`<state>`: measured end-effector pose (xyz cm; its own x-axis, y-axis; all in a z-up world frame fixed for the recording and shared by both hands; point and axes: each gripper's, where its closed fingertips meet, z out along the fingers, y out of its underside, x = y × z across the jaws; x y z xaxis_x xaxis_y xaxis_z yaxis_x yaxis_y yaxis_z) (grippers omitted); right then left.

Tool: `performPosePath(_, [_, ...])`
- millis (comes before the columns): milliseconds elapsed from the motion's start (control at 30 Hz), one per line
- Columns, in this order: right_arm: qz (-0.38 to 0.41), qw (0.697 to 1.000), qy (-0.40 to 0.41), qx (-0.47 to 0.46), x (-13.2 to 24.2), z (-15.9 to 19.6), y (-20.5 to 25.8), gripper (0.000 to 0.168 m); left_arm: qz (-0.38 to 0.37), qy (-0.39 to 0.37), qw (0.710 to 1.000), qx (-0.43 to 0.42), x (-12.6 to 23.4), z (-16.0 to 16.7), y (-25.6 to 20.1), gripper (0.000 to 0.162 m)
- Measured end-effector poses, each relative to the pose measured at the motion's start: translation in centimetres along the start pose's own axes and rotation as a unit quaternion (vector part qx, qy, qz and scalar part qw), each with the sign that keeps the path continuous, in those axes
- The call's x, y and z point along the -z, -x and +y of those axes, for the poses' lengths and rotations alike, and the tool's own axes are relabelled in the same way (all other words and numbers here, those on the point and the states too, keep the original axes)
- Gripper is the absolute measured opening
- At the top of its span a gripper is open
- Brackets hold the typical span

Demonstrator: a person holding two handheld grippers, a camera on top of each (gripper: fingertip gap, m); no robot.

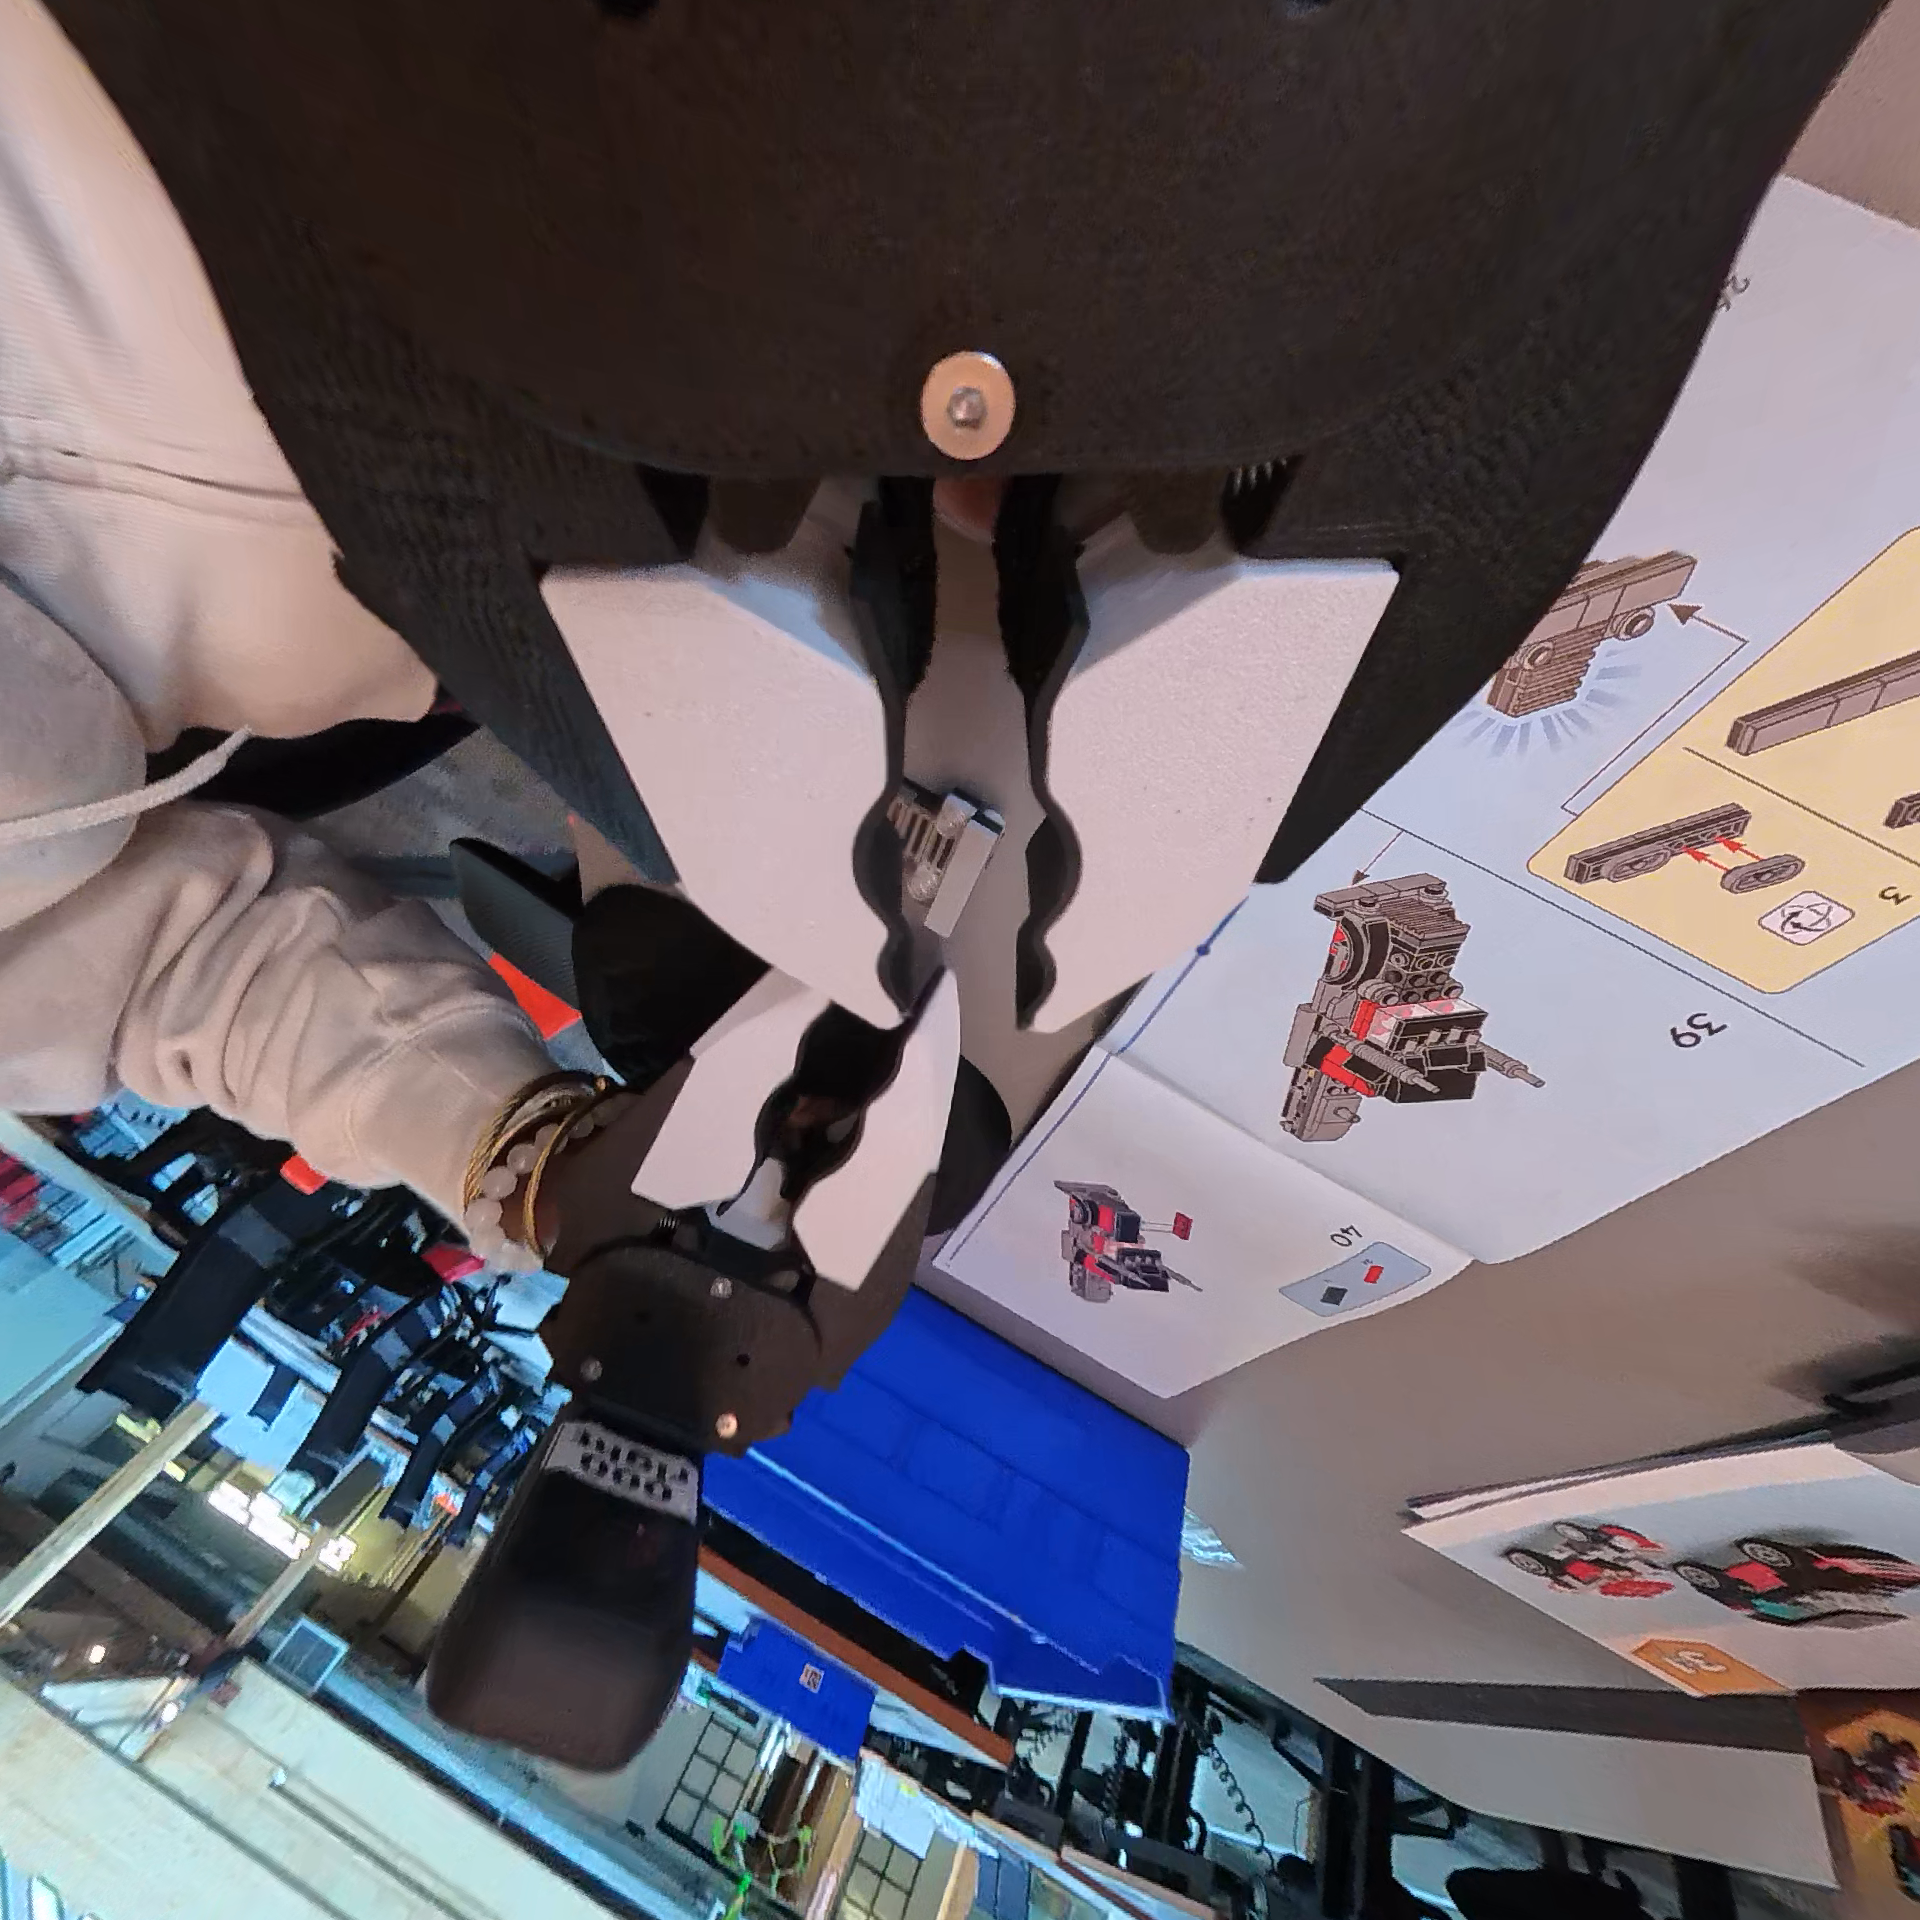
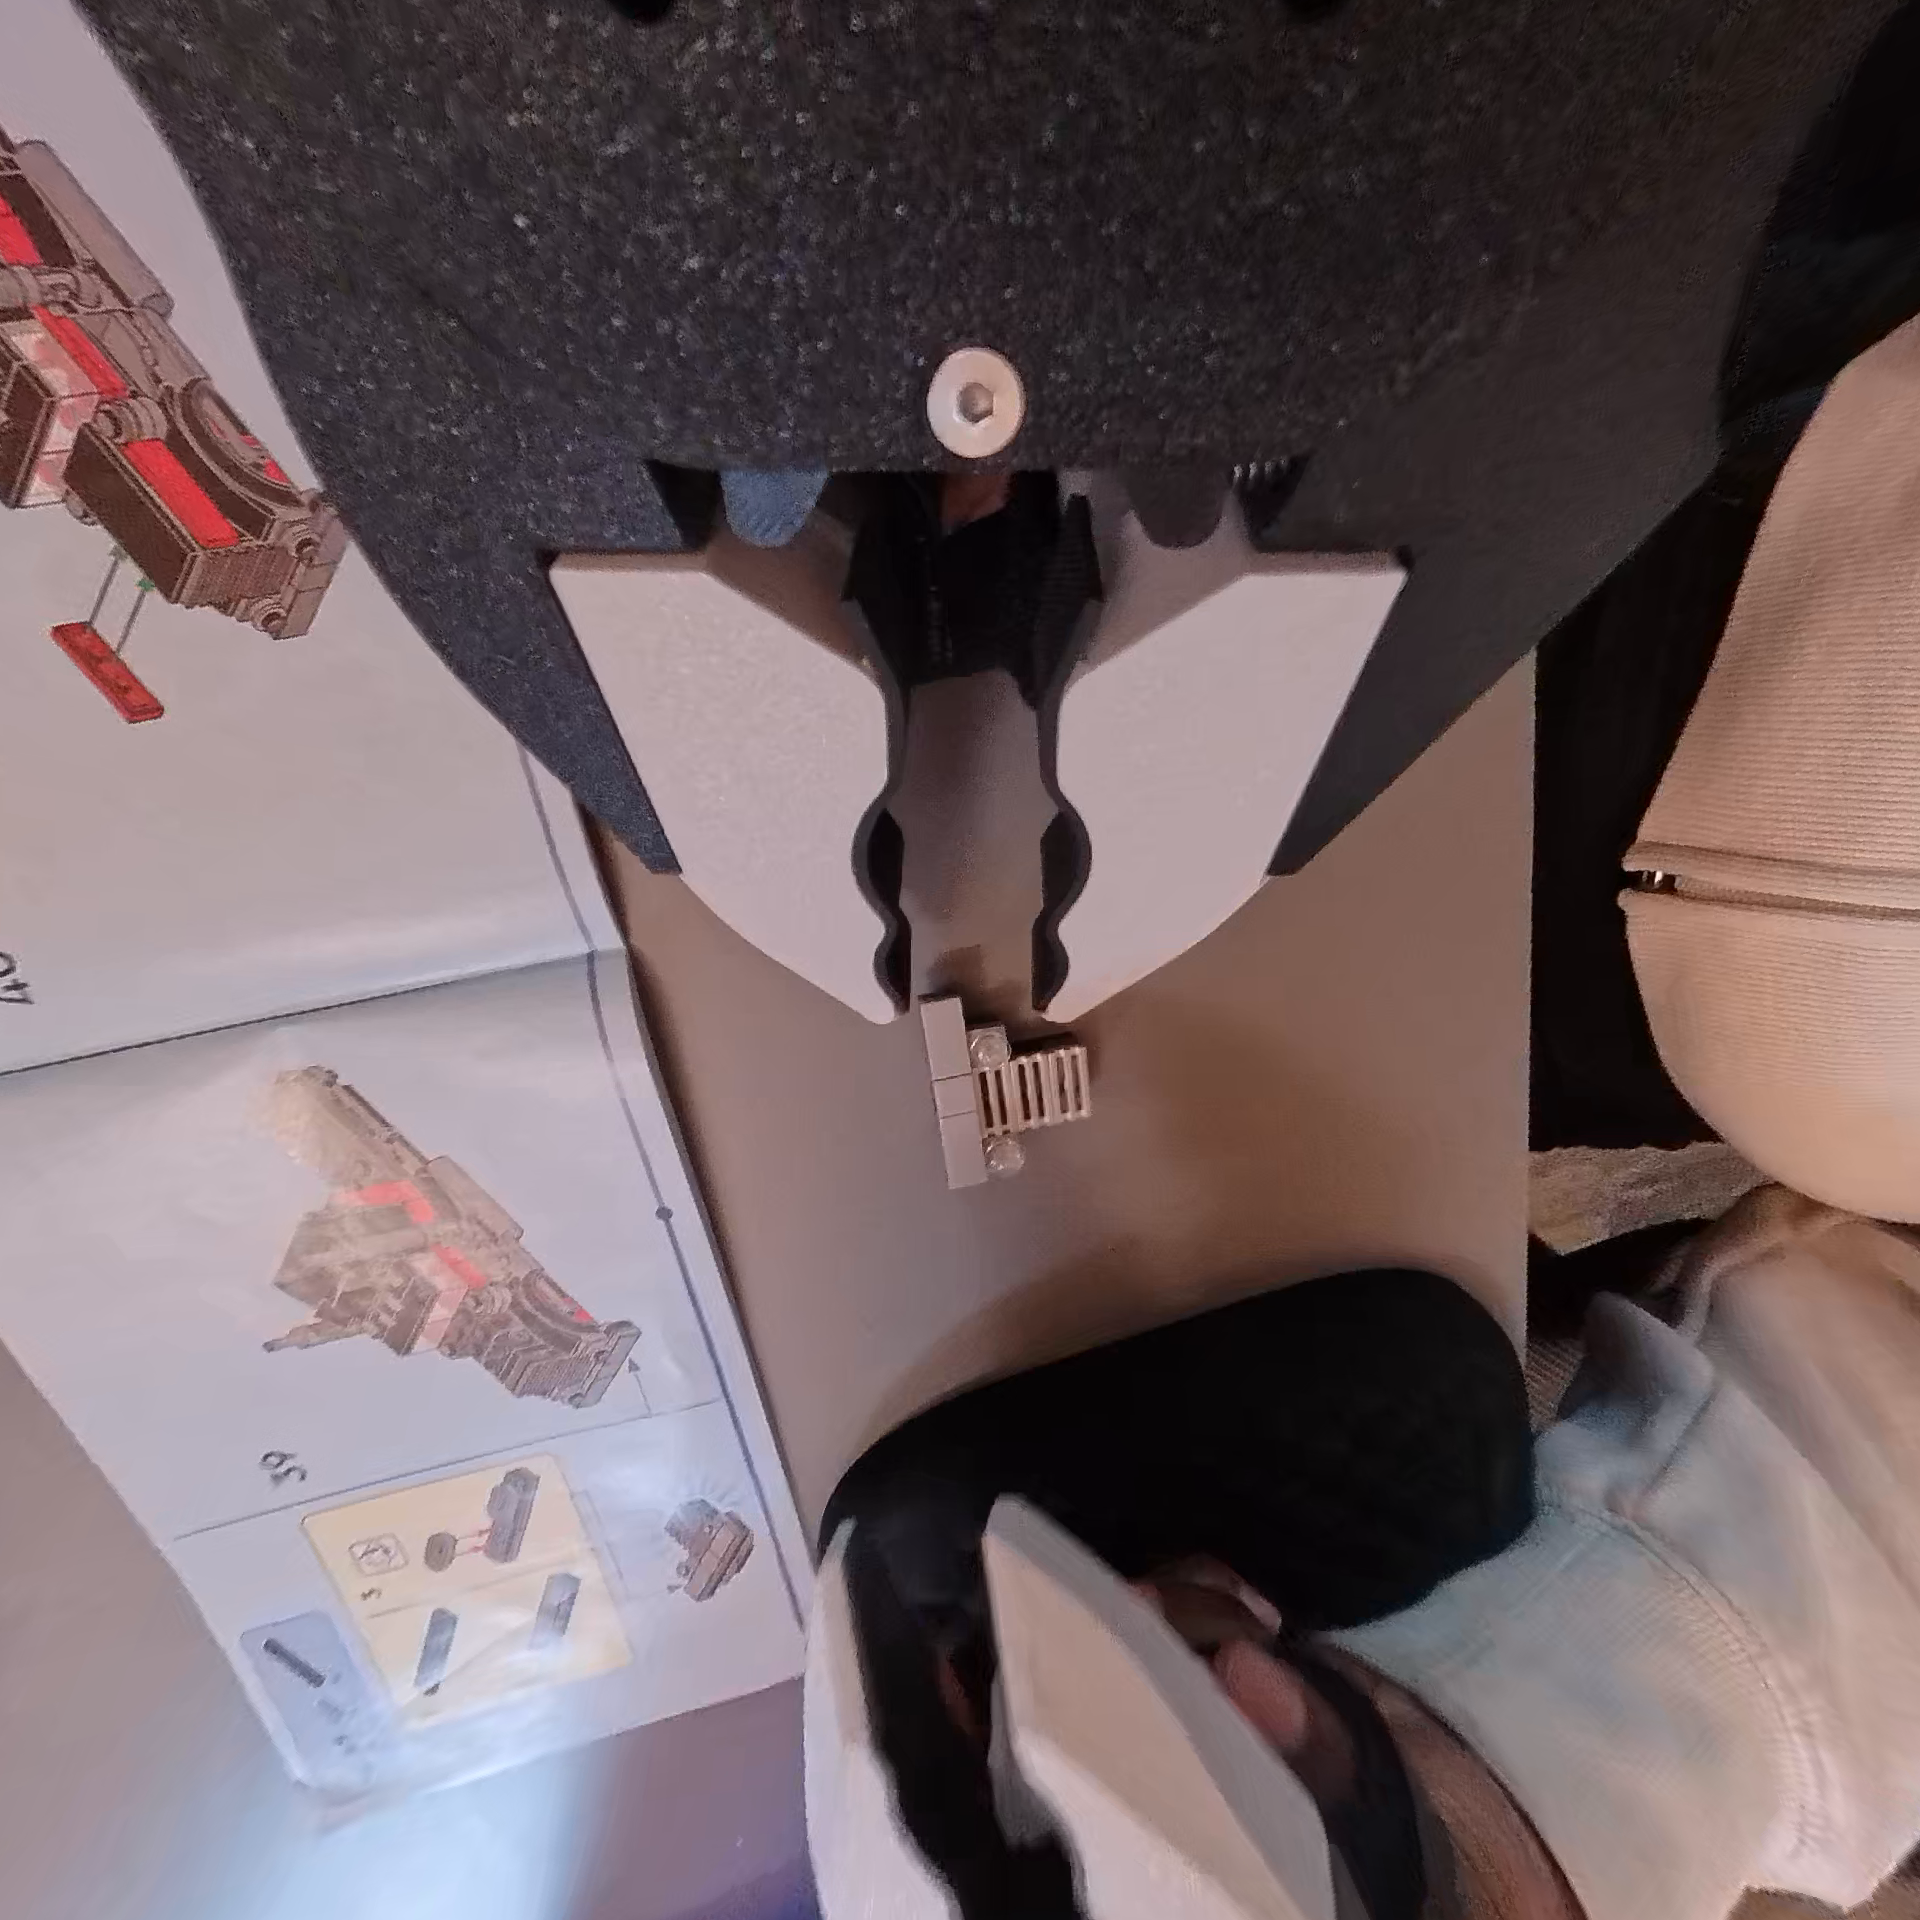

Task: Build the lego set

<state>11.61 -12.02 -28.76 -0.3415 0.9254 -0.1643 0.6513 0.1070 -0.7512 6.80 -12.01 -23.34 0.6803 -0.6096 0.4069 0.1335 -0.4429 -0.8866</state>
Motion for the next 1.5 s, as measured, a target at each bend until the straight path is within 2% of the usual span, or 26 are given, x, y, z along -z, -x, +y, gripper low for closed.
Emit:
performPosePath(100, [0.006, 1.000, -0.004, 0.008, 0.1, -0.3, -0.3, 0.020, 0.001, 0.041, 0.999, -0.031, -0.6, 1.1, -0.6, 0.028])
performPosePath(267, [0.009, 0.996, 0.058, 0.070, -1.0, 0.7, -0.6, 0.018, -0.013, 0.176, 0.979, -0.107, -2.2, 4.7, -1.1, 0.052])
performPosePath(367, [0.000, 0.993, 0.075, 0.089, -1.4, 0.7, -0.5, 0.016, -0.011, 0.188, 0.974, -0.125, -2.3, 5.2, -1.4, 0.057])
performPosePath(433, [-0.004, 0.992, 0.075, 0.101, -1.6, 0.5, -0.5, 0.013, -0.015, 0.193, 0.973, -0.127, -2.4, 5.3, -1.3, 0.057])
performPosePath(533, [-0.013, 0.991, 0.085, 0.105, -1.8, 0.8, -0.5, 0.010, -0.034, 0.242, 0.960, -0.137, -2.8, 6.6, -0.7, 0.053])
performPosePath(733, [-0.012, 0.990, 0.078, 0.118, -1.8, 0.6, -0.4, 0.008, -0.053, 0.254, 0.957, -0.131, -2.9, 6.8, -0.1, 0.026])
performPosePath(1200, [0.048, 0.968, 0.132, 0.206, -1.7, 0.8, -0.7, 0.009, -0.048, 0.266, 0.956, -0.113, -3.0, 7.0, -0.2, 0.023])
performPosePath(1300, [0.028, 0.974, 0.123, 0.186, -1.7, 0.8, -0.7, 0.008, -0.047, 0.266, 0.956, -0.114, -3.1, 7.0, -0.2, 0.023])
performPosePath(1500, [-0.053, 0.993, 0.075, 0.081, -1.7, 0.7, -0.6, 0.008, -0.044, 0.269, 0.956, -0.109, -3.1, 7.0, -0.2, 0.023])
